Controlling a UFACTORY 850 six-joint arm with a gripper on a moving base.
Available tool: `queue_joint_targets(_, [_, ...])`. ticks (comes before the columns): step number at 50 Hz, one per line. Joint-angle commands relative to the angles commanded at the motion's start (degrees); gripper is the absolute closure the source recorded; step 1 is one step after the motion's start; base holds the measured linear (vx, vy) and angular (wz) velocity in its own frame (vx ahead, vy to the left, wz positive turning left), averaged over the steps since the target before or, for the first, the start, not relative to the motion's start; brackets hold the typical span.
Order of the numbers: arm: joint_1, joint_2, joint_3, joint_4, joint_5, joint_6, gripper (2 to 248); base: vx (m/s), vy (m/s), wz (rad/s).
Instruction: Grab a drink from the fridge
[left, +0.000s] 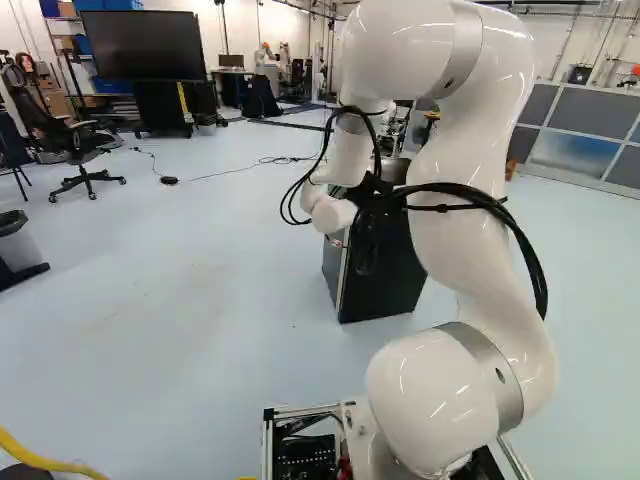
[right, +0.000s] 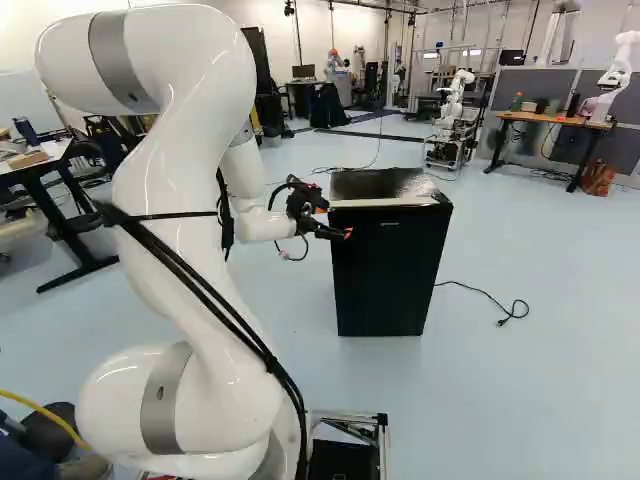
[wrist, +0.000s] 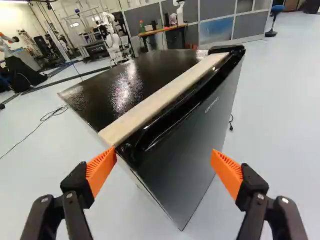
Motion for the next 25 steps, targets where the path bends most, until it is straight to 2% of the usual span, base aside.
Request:
queue_joint_targets(13, [-0.7, 0.4, 0.6, 0.0, 0.0, 0.0, 3, 0.000, 0.000, 0.000])
queue_joint_targets(25, [-0.9, 2.5, 3.6, 0.0, 0.0, 0.0, 3, 0.000, 0.000, 0.000])
